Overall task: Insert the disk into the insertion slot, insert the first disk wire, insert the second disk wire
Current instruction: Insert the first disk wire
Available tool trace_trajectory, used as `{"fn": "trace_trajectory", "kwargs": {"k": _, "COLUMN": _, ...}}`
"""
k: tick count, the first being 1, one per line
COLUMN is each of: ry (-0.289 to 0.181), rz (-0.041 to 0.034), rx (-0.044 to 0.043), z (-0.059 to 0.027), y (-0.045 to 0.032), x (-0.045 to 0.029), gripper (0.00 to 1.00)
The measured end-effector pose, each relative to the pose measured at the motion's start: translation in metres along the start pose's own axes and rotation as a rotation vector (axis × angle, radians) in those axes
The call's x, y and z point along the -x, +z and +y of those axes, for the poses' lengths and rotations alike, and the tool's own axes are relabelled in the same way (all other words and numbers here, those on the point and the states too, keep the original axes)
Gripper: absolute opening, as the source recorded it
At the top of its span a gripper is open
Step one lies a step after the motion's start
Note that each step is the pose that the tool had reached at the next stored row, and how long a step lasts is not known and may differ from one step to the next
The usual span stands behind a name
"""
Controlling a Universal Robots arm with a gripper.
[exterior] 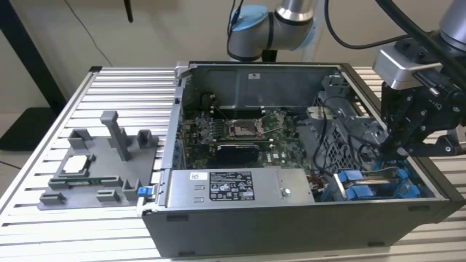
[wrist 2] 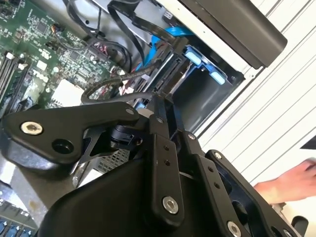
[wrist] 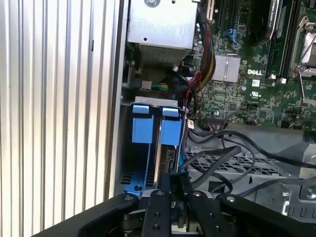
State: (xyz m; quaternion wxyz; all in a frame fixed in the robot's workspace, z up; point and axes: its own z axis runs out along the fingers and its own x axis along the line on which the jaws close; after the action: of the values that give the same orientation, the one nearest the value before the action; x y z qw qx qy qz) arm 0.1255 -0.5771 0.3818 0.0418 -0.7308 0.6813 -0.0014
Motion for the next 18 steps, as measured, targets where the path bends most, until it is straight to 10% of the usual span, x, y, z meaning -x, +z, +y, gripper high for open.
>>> {"fn": "trace_trajectory", "kwargs": {"k": 8, "ry": 0.028, "rz": -0.0486, "rx": -0.0046, "z": 0.0, "y": 0.0018, "x": -0.0012, "gripper": 0.0}}
{"fn": "trace_trajectory", "kwargs": {"k": 18, "ry": 0.069, "rz": -0.0499, "rx": 0.0066, "z": 0.0002, "y": 0.0088, "x": -0.0036, "gripper": 0.0}}
